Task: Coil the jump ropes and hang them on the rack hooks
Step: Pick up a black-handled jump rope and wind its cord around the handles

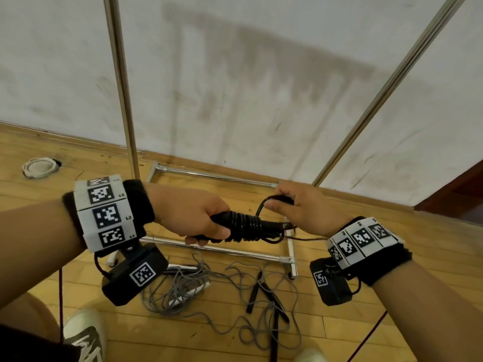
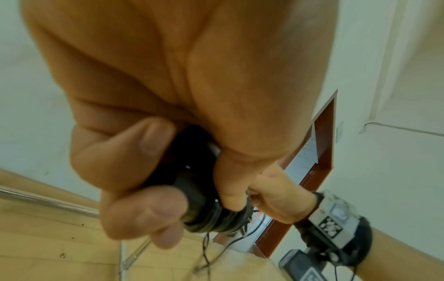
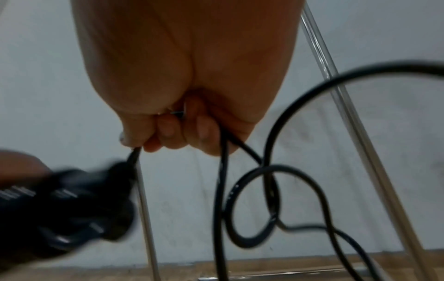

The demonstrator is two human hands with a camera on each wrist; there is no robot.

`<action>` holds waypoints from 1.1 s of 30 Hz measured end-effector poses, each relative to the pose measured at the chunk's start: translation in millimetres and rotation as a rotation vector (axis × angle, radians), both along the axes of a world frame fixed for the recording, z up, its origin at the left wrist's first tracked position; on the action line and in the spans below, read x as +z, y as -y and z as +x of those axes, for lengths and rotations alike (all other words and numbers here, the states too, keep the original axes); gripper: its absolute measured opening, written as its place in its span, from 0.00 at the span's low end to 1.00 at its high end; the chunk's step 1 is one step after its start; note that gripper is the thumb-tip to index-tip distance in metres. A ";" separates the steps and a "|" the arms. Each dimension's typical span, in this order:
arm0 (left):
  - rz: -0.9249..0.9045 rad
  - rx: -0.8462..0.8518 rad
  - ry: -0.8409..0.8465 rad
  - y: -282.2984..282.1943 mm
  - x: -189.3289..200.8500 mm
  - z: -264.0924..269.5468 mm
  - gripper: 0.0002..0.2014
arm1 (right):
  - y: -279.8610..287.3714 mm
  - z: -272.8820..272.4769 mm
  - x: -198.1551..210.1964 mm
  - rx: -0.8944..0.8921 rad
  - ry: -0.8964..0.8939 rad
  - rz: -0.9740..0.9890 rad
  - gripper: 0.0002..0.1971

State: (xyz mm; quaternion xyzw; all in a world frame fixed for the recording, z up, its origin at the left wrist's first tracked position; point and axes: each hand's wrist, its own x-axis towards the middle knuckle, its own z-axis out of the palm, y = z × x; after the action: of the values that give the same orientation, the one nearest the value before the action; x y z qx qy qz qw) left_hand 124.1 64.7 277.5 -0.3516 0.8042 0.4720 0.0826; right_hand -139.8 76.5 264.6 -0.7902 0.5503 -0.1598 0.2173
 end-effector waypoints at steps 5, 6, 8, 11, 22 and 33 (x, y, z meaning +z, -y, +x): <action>-0.102 0.093 0.023 8.3 -6.6 -3.2 0.07 | 1.5 17.6 14.5 -0.015 0.113 0.030 0.16; -0.121 0.114 0.018 10.2 -7.1 -3.2 0.07 | 1.8 20.3 17.1 -0.019 0.166 0.056 0.18; -0.174 0.165 0.001 14.6 -6.7 -1.7 0.07 | 1.6 22.8 23.6 -0.035 0.250 0.088 0.19; -0.269 0.254 -0.055 21.2 -3.4 3.7 0.08 | -1.4 24.0 28.6 -0.062 0.379 0.162 0.12; -0.135 0.394 -0.320 24.8 13.5 13.8 0.06 | -13.9 18.9 12.0 -0.125 0.601 0.177 0.09; -0.015 0.224 -0.381 13.1 24.1 17.3 0.14 | -24.2 18.1 8.0 -0.118 0.484 0.109 0.15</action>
State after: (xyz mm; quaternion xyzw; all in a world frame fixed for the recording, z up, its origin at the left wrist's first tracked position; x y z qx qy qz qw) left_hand 141.4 51.6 301.6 -0.3435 0.7647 0.5303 -0.1265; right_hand -121.7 100.7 272.5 -0.6826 0.5352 -0.3268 0.3754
